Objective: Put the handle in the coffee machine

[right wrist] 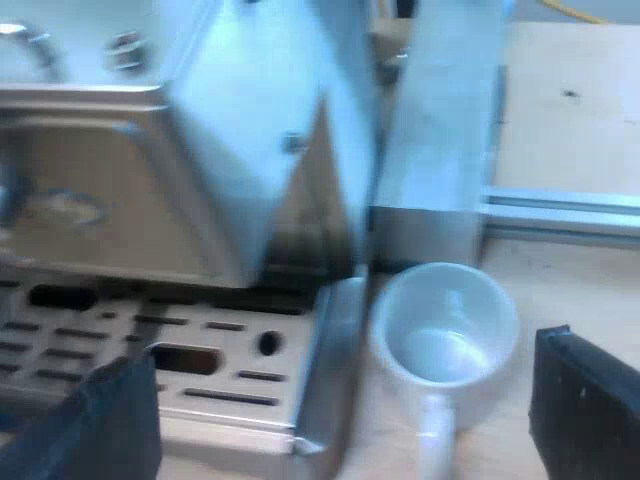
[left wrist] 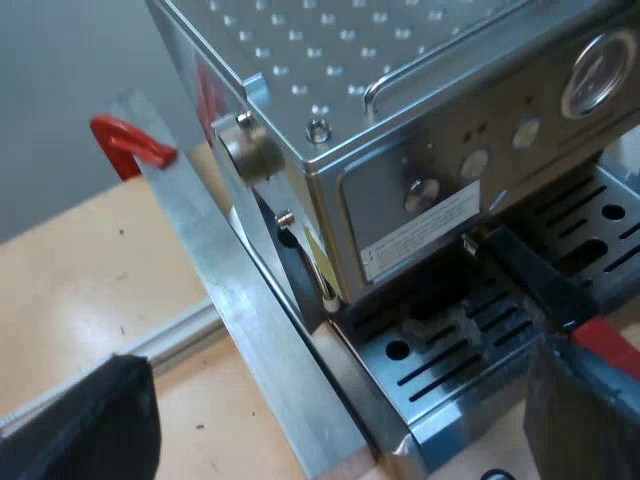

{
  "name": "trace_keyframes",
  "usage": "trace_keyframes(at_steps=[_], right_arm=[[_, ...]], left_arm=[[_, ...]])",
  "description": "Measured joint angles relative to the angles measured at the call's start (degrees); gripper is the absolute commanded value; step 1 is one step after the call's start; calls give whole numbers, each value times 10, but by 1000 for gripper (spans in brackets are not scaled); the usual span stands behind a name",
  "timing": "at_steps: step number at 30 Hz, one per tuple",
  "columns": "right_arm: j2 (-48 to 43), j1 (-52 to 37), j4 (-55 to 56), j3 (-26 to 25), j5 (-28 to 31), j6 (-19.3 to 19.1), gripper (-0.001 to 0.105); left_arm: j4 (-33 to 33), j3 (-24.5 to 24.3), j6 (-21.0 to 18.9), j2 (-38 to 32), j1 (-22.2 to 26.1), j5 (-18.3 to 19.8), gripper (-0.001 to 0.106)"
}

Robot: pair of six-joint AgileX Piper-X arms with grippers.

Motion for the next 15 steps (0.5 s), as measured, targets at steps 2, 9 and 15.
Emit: trace_keyframes(at_steps=[2, 9, 15], right_arm=[[-11, -60, 16, 0, -19, -14, 77], [-17, -192, 72, 0, -90, -66, 77], [-17, -278, 86, 0, -109, -102, 77]], left_arm=[[0, 0, 0, -14, 0, 0, 76], [0, 0, 0, -33, 0, -7, 76], [0, 7, 0, -69, 0, -13, 76]])
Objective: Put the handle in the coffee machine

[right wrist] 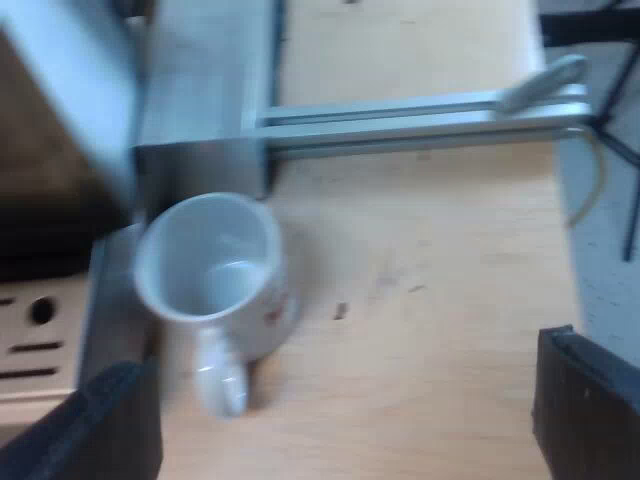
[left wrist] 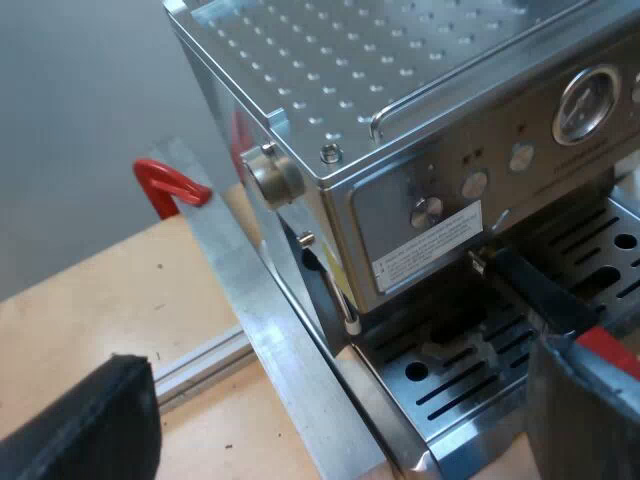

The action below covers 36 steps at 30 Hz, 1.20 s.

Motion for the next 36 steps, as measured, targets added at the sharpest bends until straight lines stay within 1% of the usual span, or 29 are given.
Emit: trace_keyframes(at_steps=[4, 7, 9, 12, 14, 15, 18, 19, 20, 26, 28, 29, 30, 31, 36], right_arm=[[0, -33, 0, 0, -9, -2, 77], [-2, -42, 0, 0, -25, -2, 77], [-9, -45, 0, 0, -30, -3, 77], [-21, -46, 0, 0, -30, -4, 77], [-32, -46, 0, 0, -30, -16, 77], [-44, -46, 0, 1, -29, -23, 77], [-71, -46, 2, 1, -29, -30, 77], [-105, -46, 2, 1, -30, -33, 77], [-116, -46, 2, 0, -30, -34, 77], [-151, -46, 1, 3, -30, -36, 77], [-213, -46, 2, 28, -30, -36, 77], [-213, -46, 2, 29, -30, -36, 77], [-265, -46, 3, 41, -30, -36, 77], [-293, -46, -1, 51, -30, -36, 77], [-382, -46, 4, 96, -31, -34, 77]], left_arm=[[1, 5, 0, -25, 0, -3, 76], [1, 5, 0, -33, 0, -7, 76], [3, 10, 4, -55, 45, -11, 76], [5, 10, 4, -66, 69, -10, 76], [4, 10, 4, -71, 82, -10, 76], [15, 10, 4, -81, 93, 4, 76], [38, 11, 4, -101, 98, 17, 76], [39, 12, 4, -107, 98, 18, 76], [39, 14, 4, -120, 98, 19, 76], [37, 31, 4, -174, 98, 19, 76], [39, 50, 4, -212, 98, 20, 76], [43, 60, 4, -234, 98, 19, 76], [42, 70, 4, -252, 98, 21, 76], [43, 80, 4, -268, 98, 21, 76], [43, 114, 4, -279, 98, 21, 76]])
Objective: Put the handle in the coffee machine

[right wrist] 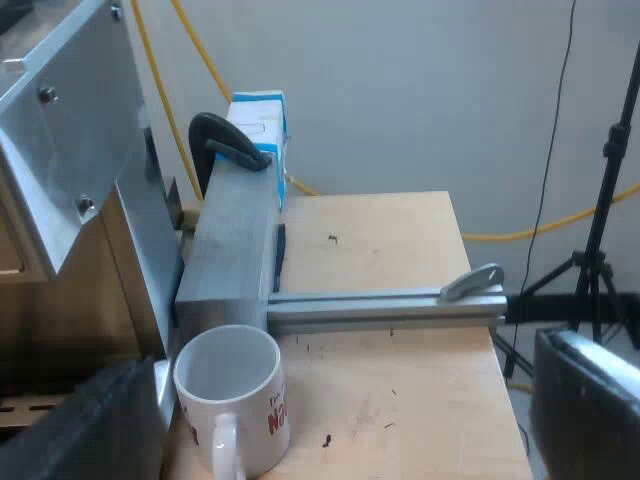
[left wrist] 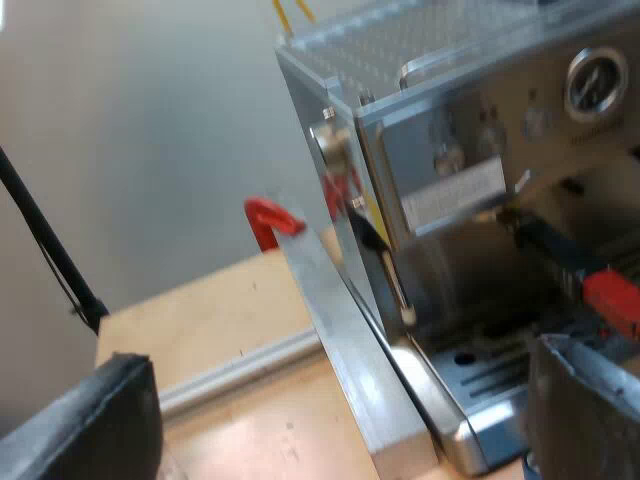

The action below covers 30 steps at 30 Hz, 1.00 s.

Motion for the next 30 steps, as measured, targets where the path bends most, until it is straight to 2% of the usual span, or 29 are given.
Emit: trace_keyframes(at_steps=[4, 11, 14, 16, 23, 25, 27, 30], right_arm=[[-40, 0, 0, 19, 0, 2, 77], [-39, 0, 29, 26, -3, 7, 77], [-39, 0, 31, 34, -9, 15, 77], [-39, 0, 27, 42, -11, 15, 77], [-39, 0, 26, 70, -13, 16, 77], [-39, 0, 26, 82, -13, 16, 77], [-39, 0, 25, 105, -13, 16, 77], [-39, 0, 26, 125, -13, 18, 77]], left_arm=[[28, 4, 2, 1, 1, 1, 76], [56, 12, 2, 1, 1, 1, 76], [54, 23, -13, 1, 1, 1, 76], [43, 38, -37, 1, 1, 1, 76], [-11, 78, -47, 1, 1, 1, 76], [-50, 108, -68, 1, 0, 1, 76], [-76, 132, -73, 1, 0, -4, 76], [-83, 160, -77, 3, 0, -14, 76]])
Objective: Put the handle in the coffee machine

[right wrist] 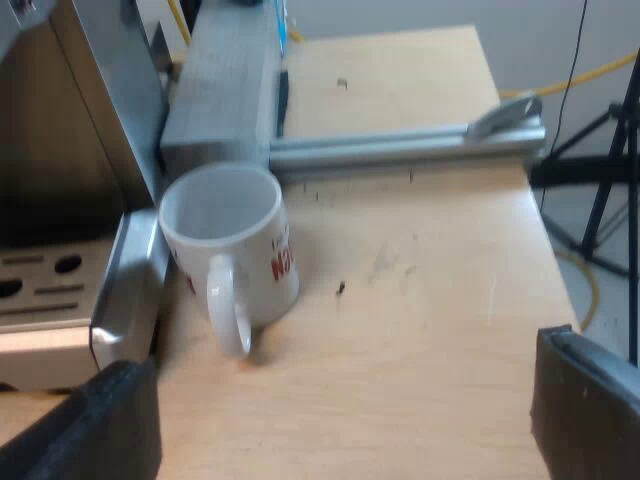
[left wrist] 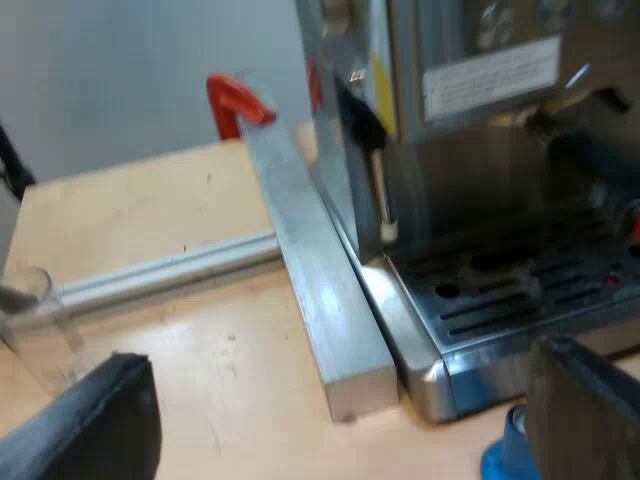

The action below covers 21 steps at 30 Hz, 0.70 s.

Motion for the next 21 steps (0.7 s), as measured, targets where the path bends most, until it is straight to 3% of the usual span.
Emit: trace_keyframes(at_steps=[8, 21], right_arm=[[0, 0, 0, 53, 0, 0, 77], [0, 0, 0, 89, 0, 1, 77]], left_arm=[[-7, 67, 0, 1, 0, -2, 76], [15, 78, 0, 1, 0, -2, 76]])
